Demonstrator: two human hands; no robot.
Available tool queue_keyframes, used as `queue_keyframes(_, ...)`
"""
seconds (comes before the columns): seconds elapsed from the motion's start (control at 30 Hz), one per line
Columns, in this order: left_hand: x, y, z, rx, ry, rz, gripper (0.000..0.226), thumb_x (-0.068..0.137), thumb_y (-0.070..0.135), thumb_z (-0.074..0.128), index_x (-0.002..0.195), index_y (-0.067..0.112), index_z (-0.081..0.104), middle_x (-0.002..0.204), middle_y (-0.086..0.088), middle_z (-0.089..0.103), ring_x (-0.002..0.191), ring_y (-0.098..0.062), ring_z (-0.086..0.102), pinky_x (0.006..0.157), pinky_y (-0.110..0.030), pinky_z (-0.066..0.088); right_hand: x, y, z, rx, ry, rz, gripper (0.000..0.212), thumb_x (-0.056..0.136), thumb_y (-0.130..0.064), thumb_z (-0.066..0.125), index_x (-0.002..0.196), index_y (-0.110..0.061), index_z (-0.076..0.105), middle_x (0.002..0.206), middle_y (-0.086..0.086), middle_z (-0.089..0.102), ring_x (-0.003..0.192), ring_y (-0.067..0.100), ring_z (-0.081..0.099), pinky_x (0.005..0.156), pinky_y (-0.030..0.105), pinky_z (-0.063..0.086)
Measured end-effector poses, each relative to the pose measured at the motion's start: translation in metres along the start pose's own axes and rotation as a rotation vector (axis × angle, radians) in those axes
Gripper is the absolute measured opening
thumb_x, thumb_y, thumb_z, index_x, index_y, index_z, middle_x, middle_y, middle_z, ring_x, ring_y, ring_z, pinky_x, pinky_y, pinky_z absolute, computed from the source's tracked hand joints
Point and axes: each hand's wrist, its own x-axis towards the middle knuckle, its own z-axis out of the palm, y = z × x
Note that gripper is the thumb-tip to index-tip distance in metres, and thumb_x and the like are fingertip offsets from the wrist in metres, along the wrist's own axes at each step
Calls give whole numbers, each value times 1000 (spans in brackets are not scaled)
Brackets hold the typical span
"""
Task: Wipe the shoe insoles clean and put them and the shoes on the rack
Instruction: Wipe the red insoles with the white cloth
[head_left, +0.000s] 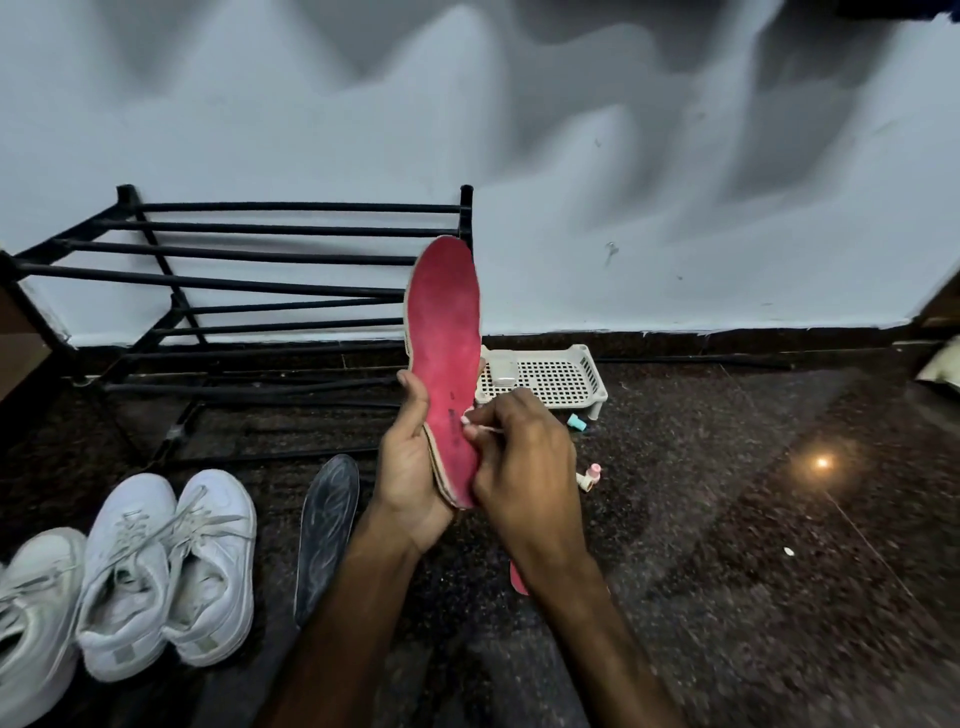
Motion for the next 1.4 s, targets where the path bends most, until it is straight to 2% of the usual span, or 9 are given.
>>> queue_keyframes(0.17,0,-1,-9,-118,14,2,67,95,54,42,133,1,52,122,-10,58,128,-20,46,118,-38,29,12,-14,11,-15,-4,-84,4,88,-13,65,92,-12,66,94,2,63,92,21,60,77,37,50)
queue_keyframes(0.3,-1,1,-16,-173,-39,-39,63,98,51,34,126,1,60,114,-14,66,98,-22,67,89,-39,56,24,8,2,15,-45,85,11,85,-21,73,95,-17,70,92,-7,69,84,6,63,81,28,53)
queue_keyframes(0.4,2,5,-26,-90,-16,0,54,100,38,38,142,5,46,125,-16,64,105,-24,67,102,-45,49,22,19,-18,239,-55,266,22,78,-29,80,95,-22,68,81,-10,70,67,-6,63,61,12,48)
queue_keyframes(0.73,4,-1,-26,-33,-12,-122,50,87,19,59,130,-6,53,113,-22,65,95,-30,67,89,-40,56,43,22,-49,466,-572,146,19,90,0,63,95,-13,76,92,2,75,89,16,69,83,33,55)
queue_keyframes(0.87,5,-8,-22,-73,13,-86,45,82,12,58,125,0,57,96,-15,70,81,-22,70,77,-32,58,58,11,-27,143,-376,-60,23,83,-3,69,101,-17,69,100,-7,72,92,9,65,83,26,50)
queue_keyframes(1.03,5,-5,-22,-163,-36,-82,65,86,11,63,145,-2,38,111,-14,64,100,-23,65,103,-40,48,27,6,-8,-126,5,-169,28,83,-20,74,106,-15,58,108,-1,53,99,15,46,81,26,42)
queue_keyframes(1.13,4,-4,-20,-132,-22,-36,43,99,9,41,140,-4,46,131,-20,59,110,-24,64,91,-33,56,3,9,-1,-27,-99,-71,22,91,-35,63,99,-14,63,99,-4,56,94,12,50,82,30,45)
queue_keyframes(1.27,0,-5,-19,-13,-25,-15,43,100,17,43,140,0,48,144,-20,49,131,-26,51,111,-37,39,-6,12,7,-16,-201,18,49,84,-55,63,116,-18,58,109,-6,56,102,10,49,87,23,42)
queue_keyframes(1.4,1,-2,-16,-35,-4,-76,59,98,41,44,135,-4,51,141,-21,52,124,-26,57,99,-33,50,-6,9,5,-91,-157,17,35,92,-41,61,118,-18,60,110,-5,57,102,10,50,83,22,41)
